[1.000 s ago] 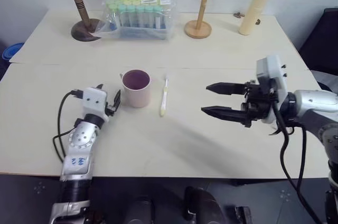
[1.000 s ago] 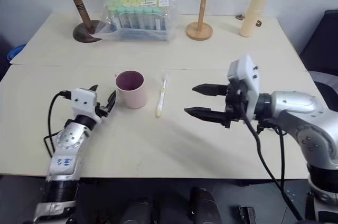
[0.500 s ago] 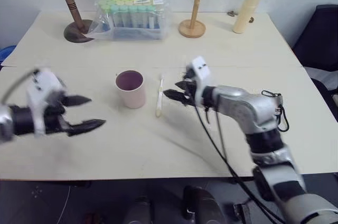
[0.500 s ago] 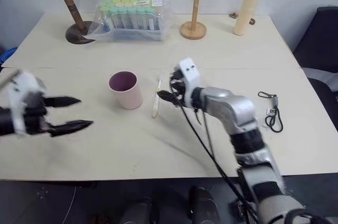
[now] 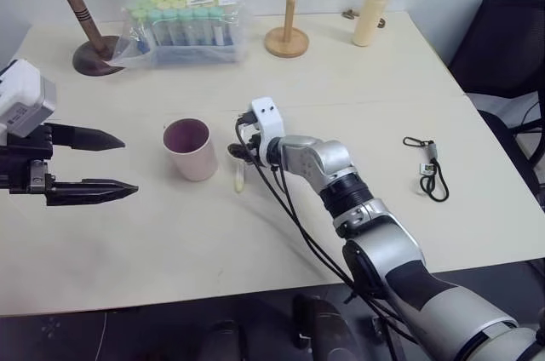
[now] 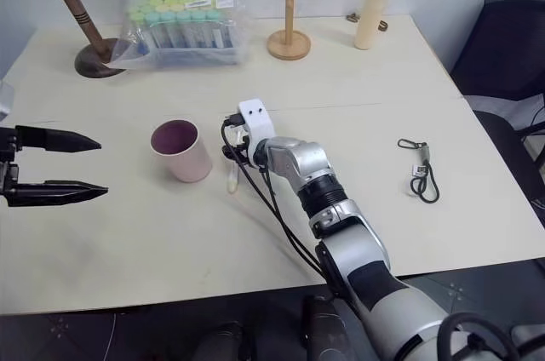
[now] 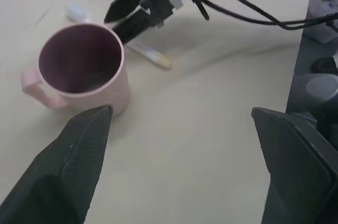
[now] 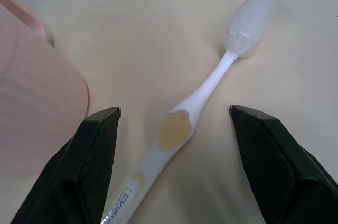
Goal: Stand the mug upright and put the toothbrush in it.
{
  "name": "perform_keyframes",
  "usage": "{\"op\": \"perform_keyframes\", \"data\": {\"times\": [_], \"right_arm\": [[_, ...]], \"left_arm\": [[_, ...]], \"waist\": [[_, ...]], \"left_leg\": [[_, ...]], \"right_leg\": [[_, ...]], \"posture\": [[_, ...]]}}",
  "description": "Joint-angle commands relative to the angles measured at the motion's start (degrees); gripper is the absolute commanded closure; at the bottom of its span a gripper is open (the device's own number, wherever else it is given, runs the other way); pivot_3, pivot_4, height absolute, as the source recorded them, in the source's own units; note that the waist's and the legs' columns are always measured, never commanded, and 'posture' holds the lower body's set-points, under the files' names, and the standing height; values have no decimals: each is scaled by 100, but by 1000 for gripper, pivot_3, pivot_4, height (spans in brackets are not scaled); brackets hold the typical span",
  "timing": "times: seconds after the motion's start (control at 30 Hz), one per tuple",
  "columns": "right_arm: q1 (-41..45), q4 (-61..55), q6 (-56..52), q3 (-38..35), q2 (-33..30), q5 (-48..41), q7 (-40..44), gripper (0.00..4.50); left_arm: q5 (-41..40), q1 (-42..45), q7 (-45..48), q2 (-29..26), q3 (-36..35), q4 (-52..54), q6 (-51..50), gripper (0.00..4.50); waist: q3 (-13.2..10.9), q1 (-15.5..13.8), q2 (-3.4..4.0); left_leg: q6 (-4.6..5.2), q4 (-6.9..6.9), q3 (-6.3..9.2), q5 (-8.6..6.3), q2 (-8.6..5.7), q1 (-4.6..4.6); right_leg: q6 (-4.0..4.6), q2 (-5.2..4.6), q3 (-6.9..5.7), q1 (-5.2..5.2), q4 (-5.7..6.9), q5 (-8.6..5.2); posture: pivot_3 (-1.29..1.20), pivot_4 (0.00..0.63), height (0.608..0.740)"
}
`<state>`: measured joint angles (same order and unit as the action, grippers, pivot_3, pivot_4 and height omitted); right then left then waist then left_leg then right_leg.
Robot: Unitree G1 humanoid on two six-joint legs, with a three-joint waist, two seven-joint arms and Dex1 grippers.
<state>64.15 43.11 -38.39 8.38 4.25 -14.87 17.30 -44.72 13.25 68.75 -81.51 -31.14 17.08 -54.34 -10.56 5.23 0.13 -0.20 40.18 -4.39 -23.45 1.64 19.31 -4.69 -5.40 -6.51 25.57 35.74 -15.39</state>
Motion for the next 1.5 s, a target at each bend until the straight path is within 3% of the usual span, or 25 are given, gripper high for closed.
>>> {"op": "perform_keyframes", "data": {"times": [0.03, 0.2, 0.33, 0.6, 0.7, 0.8, 1.07, 1.4, 1.5], "right_arm": [[62, 318, 196, -6, 118, 202, 140, 1982], [148, 525, 378, -83, 141, 385, 217, 3675], [174, 555, 395, -160, 147, 474, 245, 4486], [234, 278, 544, -239, -17, 683, 198, 4486], [222, -53, 312, -247, 45, 628, 251, 3942], [173, -336, -49, -313, 184, 520, 255, 2967], [4, -427, -144, -556, 522, 505, -94, 2967], [-271, 6, 21, 92, 628, 931, 289, 2967], [-288, 128, 206, 97, 596, 1022, 269, 3527]], "left_arm": [[71, 83, -57, 54, 3, -11, 104, 13], [151, 97, -91, 108, 65, -70, 163, 13], [167, 149, -119, 157, 111, -96, 189, 13], [183, 167, -191, 286, 215, -109, 241, 13], [163, 171, -222, 319, 245, -96, 239, 13], [167, 158, -235, 338, 252, -93, 244, 13], [164, 151, -275, 383, 290, -49, 234, 13], [128, 192, -320, 368, 301, -2, 204, 13], [120, 226, -358, 377, 308, 0, 185, 13]], "waist": [[0, 13, 0], [0, 75, 0], [1, 98, -1], [1, 91, -2], [1, 89, -1], [0, 99, -1], [0, 112, 0], [1, 115, -1], [2, 126, -2]], "left_leg": [[-1, -2, -4, 0, 0, -2], [-2, -4, -4, 1, 4, -5], [-2, -3, -2, 1, 4, -6], [-2, -3, 2, 1, 2, -7], [-2, -2, 5, 1, 2, -5], [-2, -4, 19, 1, 3, -5], [-2, -8, 41, 1, 2, -4], [-2, -8, 45, 1, 1, -6], [-2, -8, 43, 1, 2, -8]], "right_leg": [[0, 0, 3, 0, 0, 0], [4, 1, 5, 0, 3, -2], [5, 0, 12, 0, 8, -3], [5, -2, 18, 0, 12, -3], [5, -4, 18, 0, 12, -3], [5, -2, 19, 4, 11, -3], [7, -1, 20, 9, 13, -4], [7, 0, 20, 8, 15, -4], [8, 1, 21, 8, 16, -4]], "posture": [[0, 150, 740], [0, 150, 740], [0, 150, 740], [0, 150, 740], [0, 150, 740], [0, 150, 740], [0, 150, 740], [0, 150, 740], [0, 150, 740]]}}
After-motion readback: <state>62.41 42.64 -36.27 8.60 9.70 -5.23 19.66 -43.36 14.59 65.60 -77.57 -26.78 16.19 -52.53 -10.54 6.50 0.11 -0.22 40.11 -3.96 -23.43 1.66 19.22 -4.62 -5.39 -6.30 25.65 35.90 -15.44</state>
